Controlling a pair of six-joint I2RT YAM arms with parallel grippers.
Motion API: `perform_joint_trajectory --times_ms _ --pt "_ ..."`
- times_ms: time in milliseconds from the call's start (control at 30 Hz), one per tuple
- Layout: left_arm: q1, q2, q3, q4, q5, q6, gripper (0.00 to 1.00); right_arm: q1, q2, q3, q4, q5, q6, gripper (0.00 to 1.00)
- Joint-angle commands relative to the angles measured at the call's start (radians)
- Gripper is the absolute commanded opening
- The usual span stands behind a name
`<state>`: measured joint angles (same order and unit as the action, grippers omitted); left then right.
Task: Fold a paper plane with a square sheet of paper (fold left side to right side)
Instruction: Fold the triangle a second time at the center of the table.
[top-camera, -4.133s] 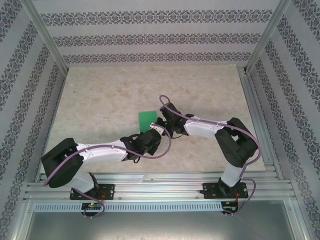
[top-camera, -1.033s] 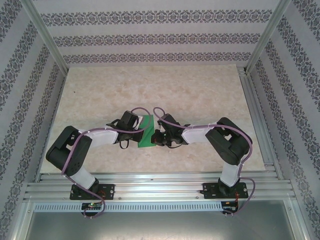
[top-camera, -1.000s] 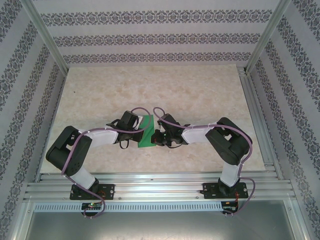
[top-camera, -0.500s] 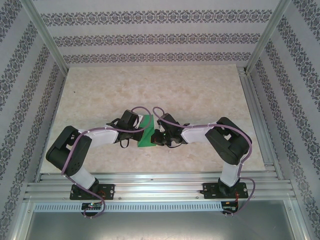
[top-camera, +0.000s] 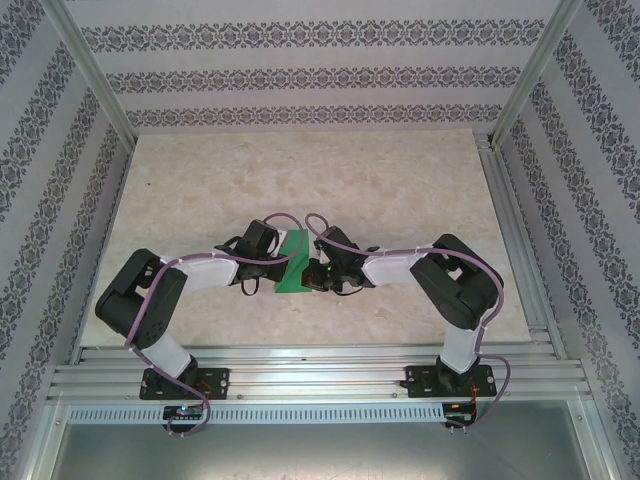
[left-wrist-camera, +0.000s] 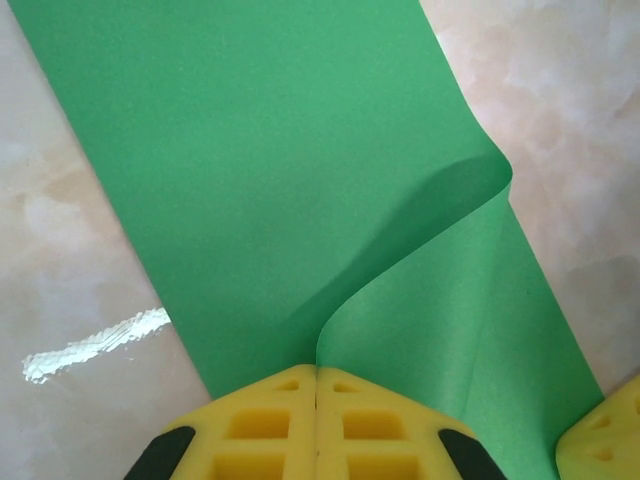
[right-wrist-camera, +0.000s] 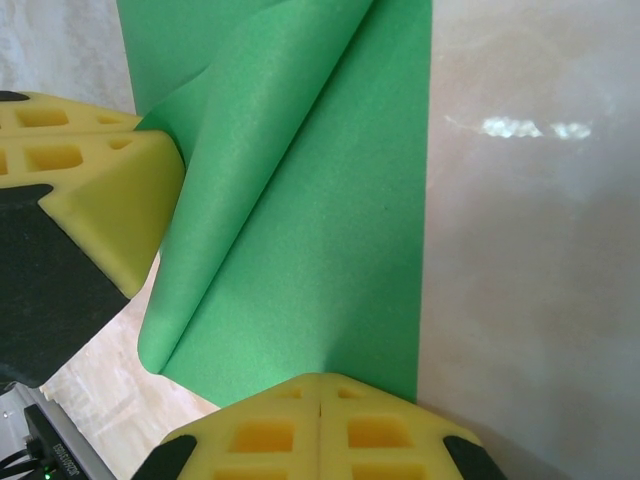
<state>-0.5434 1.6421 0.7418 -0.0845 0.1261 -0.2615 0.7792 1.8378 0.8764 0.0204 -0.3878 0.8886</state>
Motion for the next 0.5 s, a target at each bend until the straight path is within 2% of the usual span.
perform_joint_trajectory --times_ms 0,267,467 --pt "-0.002 0.037 -0.023 0.006 -0.006 0.013 0.03 0.002 0.000 0.008 -0.012 0.020 -0.011 0.08" --pt "-0.020 0.023 -0.046 0.002 -0.023 -0.005 0.03 -0.069 -0.115 0.033 -0.041 0.022 -0.027 0.10" --pt "-0.027 0.013 -0.051 -0.002 -0.030 -0.007 0.03 -0.090 -0.100 0.071 0.020 -0.001 0.038 0.04"
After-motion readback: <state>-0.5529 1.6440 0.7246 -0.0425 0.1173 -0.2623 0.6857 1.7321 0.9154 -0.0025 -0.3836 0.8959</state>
